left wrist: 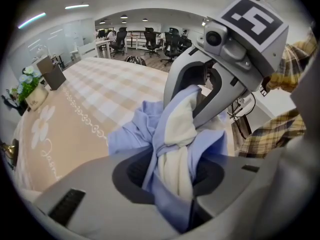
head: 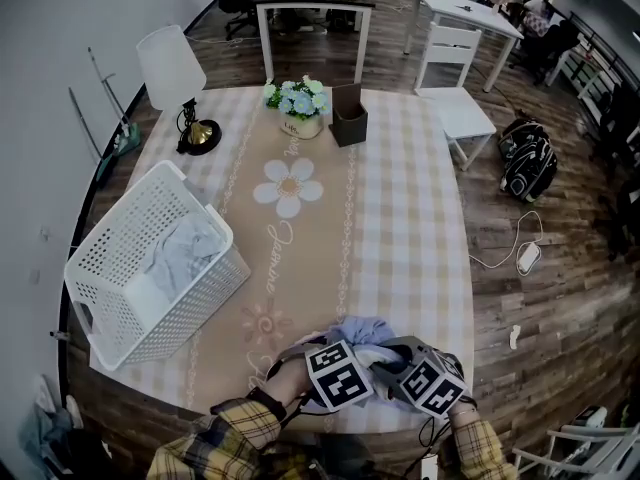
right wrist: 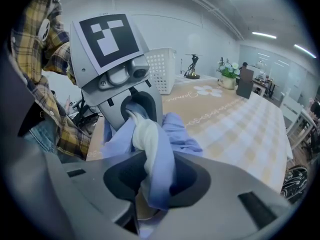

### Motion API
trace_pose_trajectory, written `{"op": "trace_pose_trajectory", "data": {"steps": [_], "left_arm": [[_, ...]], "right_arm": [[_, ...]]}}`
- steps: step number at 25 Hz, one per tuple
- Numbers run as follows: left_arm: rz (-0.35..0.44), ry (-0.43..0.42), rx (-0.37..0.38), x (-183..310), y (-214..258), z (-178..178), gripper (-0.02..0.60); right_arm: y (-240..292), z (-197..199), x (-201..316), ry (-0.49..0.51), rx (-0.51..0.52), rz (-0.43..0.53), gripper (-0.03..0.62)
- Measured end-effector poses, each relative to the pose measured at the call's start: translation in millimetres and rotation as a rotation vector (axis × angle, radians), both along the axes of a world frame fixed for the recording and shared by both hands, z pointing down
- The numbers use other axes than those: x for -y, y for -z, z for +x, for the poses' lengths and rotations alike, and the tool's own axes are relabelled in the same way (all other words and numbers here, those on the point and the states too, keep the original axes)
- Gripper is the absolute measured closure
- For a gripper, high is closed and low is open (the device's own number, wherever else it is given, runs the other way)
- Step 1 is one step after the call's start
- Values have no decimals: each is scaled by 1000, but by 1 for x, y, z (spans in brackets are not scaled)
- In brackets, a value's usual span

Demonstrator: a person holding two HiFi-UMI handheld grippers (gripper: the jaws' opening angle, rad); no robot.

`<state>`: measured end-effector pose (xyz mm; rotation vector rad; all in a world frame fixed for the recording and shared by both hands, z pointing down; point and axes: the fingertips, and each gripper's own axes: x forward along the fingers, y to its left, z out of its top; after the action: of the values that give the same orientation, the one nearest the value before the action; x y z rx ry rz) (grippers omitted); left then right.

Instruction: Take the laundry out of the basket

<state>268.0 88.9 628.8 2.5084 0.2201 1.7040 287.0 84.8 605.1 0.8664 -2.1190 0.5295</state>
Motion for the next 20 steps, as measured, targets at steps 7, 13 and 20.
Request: {"op": "trace_pose_trajectory", "data": {"steps": [7, 13, 20], "left_arm": [[53, 57, -44, 9, 17, -3, 328], [108, 116, -77, 22, 41, -18, 267], [181, 216, -168, 38, 94, -42, 235]], "right_arm": [[26, 8, -1, -62, 20, 49, 417], [62, 10, -2, -106, 63, 118, 367], [126, 18, -4, -165, 164, 258, 365]]}}
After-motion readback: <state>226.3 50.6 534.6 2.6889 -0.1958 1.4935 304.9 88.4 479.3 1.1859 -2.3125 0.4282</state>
